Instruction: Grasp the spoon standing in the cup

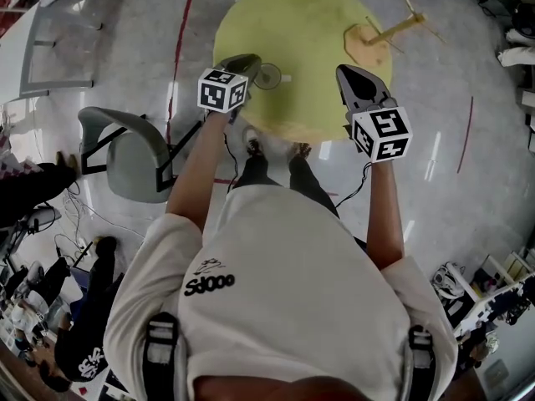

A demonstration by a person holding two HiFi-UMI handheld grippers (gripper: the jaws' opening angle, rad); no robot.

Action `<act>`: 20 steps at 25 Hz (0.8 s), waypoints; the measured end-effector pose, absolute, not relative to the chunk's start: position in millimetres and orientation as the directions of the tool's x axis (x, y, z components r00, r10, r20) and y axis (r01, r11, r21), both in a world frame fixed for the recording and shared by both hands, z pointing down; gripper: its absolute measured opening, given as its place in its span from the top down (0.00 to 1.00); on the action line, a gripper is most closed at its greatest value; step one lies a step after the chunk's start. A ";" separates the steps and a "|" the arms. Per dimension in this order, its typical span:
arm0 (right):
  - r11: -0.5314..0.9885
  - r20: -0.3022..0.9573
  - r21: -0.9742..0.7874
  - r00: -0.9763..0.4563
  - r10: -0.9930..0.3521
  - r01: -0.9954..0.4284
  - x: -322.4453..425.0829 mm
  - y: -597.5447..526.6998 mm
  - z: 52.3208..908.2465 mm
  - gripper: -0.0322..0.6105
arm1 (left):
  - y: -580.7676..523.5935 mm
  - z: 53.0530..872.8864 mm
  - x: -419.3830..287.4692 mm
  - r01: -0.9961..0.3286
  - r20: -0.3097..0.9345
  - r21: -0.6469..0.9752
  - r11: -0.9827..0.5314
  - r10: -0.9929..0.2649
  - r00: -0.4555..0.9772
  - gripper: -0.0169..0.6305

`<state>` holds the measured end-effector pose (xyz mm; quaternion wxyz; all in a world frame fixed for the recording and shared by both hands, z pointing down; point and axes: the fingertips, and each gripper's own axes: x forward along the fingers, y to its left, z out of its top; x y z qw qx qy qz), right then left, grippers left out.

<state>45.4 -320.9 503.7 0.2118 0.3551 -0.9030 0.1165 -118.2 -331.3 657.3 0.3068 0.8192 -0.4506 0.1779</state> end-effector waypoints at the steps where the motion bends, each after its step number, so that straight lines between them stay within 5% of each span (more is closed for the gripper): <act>1: 0.721 0.460 -0.056 -0.659 -0.595 -0.690 46.5 -321.0 500.6 0.92 | -331.4 651.2 -117.8 -0.848 0.562 0.336 -0.411 -0.635 0.530 0.88; 20: 0.734 0.282 0.159 -0.682 -0.674 -0.660 49.1 -337.8 389.4 0.93 | -344.0 459.1 -116.5 -0.851 0.346 -0.035 -0.524 -0.805 0.481 0.88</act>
